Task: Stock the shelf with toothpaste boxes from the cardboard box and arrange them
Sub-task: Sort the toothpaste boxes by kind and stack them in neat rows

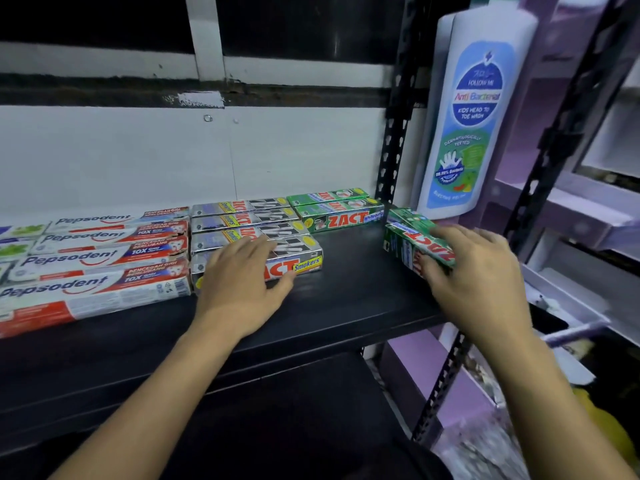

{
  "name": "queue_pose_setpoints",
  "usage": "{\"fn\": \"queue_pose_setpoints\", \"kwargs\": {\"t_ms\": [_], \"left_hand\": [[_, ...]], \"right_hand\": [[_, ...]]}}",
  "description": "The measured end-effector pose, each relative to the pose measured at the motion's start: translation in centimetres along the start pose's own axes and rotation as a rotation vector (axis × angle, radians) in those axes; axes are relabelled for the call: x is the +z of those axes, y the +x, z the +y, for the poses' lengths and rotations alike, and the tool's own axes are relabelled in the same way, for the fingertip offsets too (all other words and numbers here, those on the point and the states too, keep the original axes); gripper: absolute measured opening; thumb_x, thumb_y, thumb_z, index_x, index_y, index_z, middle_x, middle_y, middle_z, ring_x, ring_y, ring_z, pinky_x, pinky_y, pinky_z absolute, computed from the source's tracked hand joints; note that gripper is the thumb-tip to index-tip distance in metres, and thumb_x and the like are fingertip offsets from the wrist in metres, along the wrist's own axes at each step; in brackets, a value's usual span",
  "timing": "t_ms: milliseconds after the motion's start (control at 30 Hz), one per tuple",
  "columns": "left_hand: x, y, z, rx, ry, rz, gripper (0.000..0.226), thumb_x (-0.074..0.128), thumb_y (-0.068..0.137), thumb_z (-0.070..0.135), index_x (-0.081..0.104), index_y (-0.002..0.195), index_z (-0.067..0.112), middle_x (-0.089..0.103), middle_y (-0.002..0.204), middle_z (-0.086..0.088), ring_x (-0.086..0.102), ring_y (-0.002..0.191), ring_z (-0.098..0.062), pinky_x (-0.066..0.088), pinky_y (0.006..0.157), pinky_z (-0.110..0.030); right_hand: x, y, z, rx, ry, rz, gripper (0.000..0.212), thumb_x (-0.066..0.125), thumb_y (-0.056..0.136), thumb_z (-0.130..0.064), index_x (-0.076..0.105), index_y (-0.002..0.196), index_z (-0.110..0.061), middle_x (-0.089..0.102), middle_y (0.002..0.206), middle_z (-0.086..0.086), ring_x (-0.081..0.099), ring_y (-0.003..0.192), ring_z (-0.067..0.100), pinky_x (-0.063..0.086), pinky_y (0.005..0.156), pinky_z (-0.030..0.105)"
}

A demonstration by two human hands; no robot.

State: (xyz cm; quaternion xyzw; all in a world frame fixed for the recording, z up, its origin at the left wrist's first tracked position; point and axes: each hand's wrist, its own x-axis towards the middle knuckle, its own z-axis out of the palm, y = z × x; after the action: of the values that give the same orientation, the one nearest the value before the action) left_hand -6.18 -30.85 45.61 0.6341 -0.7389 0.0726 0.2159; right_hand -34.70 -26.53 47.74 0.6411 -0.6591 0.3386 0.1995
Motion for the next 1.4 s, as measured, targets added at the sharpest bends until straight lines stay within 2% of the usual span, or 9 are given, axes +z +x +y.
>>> {"fn": "queue_pose_setpoints", "kwargs": {"t_ms": [300,467,633,700,833,967,1233,1300,1400], "left_hand": [[0.0,0.0,0.1,0.006,0.008,0.006,0.063,0.047,0.093,0.06,0.043,0.146,0.026,0.039,0.155,0.004,0.032,0.143,-0.019,0.02,0.117,-0.041],[-0.2,-0.1,0.2,0.005,0.008,0.01,0.063,0.05,0.093,0.059,0.044,0.145,0.025,0.04,0.154,0.002,0.034,0.142,-0.021,0.023,0.116,-0.043],[-0.1,-0.1,0.2,0.011,0.004,0.014,0.063,0.05,0.093,0.059,0.044,0.145,0.025,0.039,0.155,0.002,0.033,0.142,-0.022,0.024,0.116,-0.045],[-0.1,-0.1,0.2,0.009,0.004,0.013,0.063,0.05,0.093,0.059,0.045,0.145,0.024,0.04,0.155,0.002,0.034,0.142,-0.023,0.025,0.116,-0.045],[-0.1,-0.2,0.2,0.014,-0.015,0.032,0.06,0.054,0.091,0.056,0.05,0.141,0.022,0.046,0.149,0.0,0.041,0.136,-0.025,0.03,0.111,-0.047],[-0.4,-0.3,0.3,0.028,-0.035,0.049,0.057,0.055,0.091,0.056,0.052,0.137,0.022,0.053,0.142,-0.001,0.046,0.131,-0.026,0.034,0.108,-0.048],[-1.2,-1.6,0.8,0.222,-0.186,0.16,0.05,0.049,0.086,0.06,0.066,0.121,0.028,0.068,0.12,0.005,0.057,0.115,-0.019,0.034,0.098,-0.036],[-1.4,-1.9,0.8,0.249,-0.234,0.215,0.05,0.049,0.086,0.06,0.068,0.118,0.027,0.07,0.115,0.005,0.059,0.11,-0.019,0.035,0.092,-0.034],[-1.6,-2.1,0.8,0.292,-0.287,0.225,0.049,0.049,0.088,0.06,0.07,0.119,0.028,0.07,0.116,0.008,0.06,0.11,-0.016,0.04,0.093,-0.034]], "right_hand": [[0.0,-5.0,4.5,0.157,0.217,-0.019,0.036,0.07,0.087,-0.03,0.067,0.123,-0.021,0.064,0.106,0.003,0.06,0.076,0.02,0.039,0.07,0.026],[-1.1,-5.4,4.7,0.26,0.453,-0.042,0.03,0.069,0.087,-0.038,0.069,0.116,-0.034,0.063,0.083,-0.006,0.057,0.07,0.004,0.041,0.065,0.014],[-1.7,-5.4,5.2,0.517,0.98,-0.214,0.024,0.067,0.088,-0.041,0.069,0.111,-0.034,0.064,0.074,0.005,0.06,0.067,0.019,0.055,0.076,0.048],[-1.5,-5.7,5.1,0.523,0.929,-0.233,0.021,0.061,0.09,-0.045,0.071,0.104,-0.032,0.069,0.075,-0.004,0.064,0.07,0.015,0.056,0.079,0.048],[-1.4,-6.4,4.6,0.414,0.697,-0.102,0.035,0.063,0.085,-0.054,0.066,0.113,-0.035,0.066,0.093,-0.01,0.059,0.082,0.009,0.05,0.07,0.021],[-1.2,-6.8,4.6,0.249,0.577,-0.098,0.047,0.071,0.075,-0.053,0.063,0.117,-0.032,0.058,0.091,-0.016,0.055,0.079,0.006,0.041,0.064,0.013],[-1.4,-4.8,5.6,0.202,0.847,-0.403,0.041,0.07,0.086,-0.028,0.062,0.126,-0.027,0.069,0.11,-0.003,0.07,0.086,0.004,0.057,0.075,0.021],[-0.6,-4.2,4.9,0.185,0.887,-0.383,0.032,0.07,0.087,-0.022,0.065,0.118,-0.024,0.065,0.125,-0.004,0.068,0.102,0.007,0.058,0.083,0.028],[0.7,-3.2,4.1,0.104,0.729,-0.297,0.022,0.07,0.089,-0.02,0.069,0.11,-0.024,0.06,0.134,-0.007,0.06,0.111,-0.002,0.052,0.091,0.017]]}}
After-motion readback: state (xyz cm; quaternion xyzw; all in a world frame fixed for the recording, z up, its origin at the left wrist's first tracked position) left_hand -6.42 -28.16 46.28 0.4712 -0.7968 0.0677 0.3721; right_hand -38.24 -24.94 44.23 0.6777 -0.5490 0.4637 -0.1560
